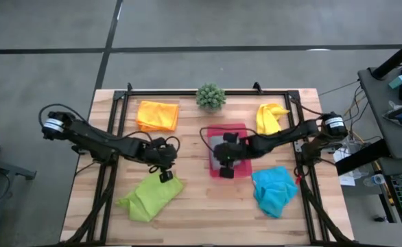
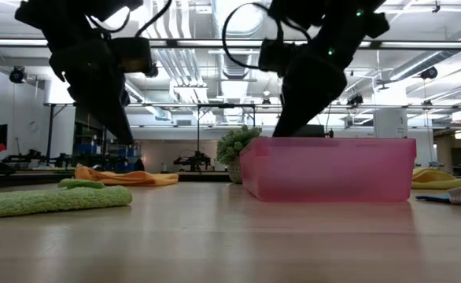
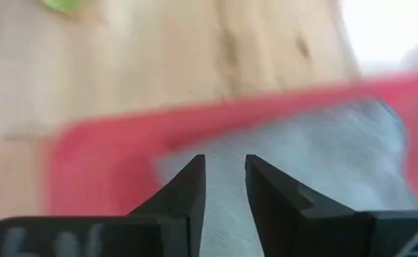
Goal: Fold microfiber towels
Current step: Fold the green towel
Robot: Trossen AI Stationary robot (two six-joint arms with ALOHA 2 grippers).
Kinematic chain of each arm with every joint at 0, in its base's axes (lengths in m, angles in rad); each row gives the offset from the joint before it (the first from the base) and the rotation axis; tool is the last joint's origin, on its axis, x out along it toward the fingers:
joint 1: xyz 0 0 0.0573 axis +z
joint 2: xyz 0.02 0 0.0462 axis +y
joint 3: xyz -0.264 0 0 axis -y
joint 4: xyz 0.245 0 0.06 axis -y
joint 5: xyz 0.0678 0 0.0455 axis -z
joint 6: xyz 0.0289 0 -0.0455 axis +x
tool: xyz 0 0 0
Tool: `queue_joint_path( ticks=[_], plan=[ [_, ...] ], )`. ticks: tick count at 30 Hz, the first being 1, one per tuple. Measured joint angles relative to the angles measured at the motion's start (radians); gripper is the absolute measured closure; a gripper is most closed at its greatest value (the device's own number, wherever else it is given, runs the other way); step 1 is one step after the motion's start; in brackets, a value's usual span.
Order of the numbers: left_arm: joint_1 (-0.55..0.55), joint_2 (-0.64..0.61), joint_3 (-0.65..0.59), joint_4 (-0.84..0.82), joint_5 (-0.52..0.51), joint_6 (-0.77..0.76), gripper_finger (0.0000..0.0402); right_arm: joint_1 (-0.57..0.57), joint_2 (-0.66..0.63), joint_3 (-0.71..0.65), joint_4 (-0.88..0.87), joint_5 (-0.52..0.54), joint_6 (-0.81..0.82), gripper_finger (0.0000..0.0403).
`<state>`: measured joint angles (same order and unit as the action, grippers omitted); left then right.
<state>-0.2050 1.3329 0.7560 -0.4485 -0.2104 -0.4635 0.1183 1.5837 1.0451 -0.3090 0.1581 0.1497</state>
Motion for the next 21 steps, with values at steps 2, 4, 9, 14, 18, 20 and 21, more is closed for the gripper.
queue_joint_path(
  ticks=[2, 4, 9, 14, 18, 20, 21],
  plan=[
    [0.0, 0.02, 0.007, 0.0, 0.036, -0.02, 0.0353, 0.028, 0.0, -0.012, 0.078, -0.001, -0.04, 0.0317],
    [0.0, 0.033, 0.01, -0.004, 0.104, -0.035, 0.0353, 0.042, 0.0, -0.018, 0.159, -0.001, -0.112, 0.0321],
    [-0.001, 0.028, 0.005, -0.017, 0.189, -0.031, 0.0353, 0.038, -0.006, 0.006, 0.226, 0.0, -0.222, 0.033],
    [0.0, -0.017, -0.006, -0.035, 0.284, 0.007, 0.0347, 0.036, -0.028, 0.014, 0.234, 0.0, -0.23, 0.0335],
    [-0.001, -0.06, -0.022, -0.032, 0.285, 0.028, 0.0311, 0.036, -0.039, 0.013, 0.242, -0.001, -0.25, 0.0333],
    [0.0, -0.069, -0.035, -0.035, 0.269, 0.052, 0.0285, 0.036, -0.04, 0.013, 0.244, -0.001, -0.258, 0.0331],
    [0.0, -0.072, -0.046, -0.04, 0.251, 0.071, 0.0272, 0.036, -0.04, 0.013, 0.246, -0.001, -0.258, 0.0331]
  ],
)
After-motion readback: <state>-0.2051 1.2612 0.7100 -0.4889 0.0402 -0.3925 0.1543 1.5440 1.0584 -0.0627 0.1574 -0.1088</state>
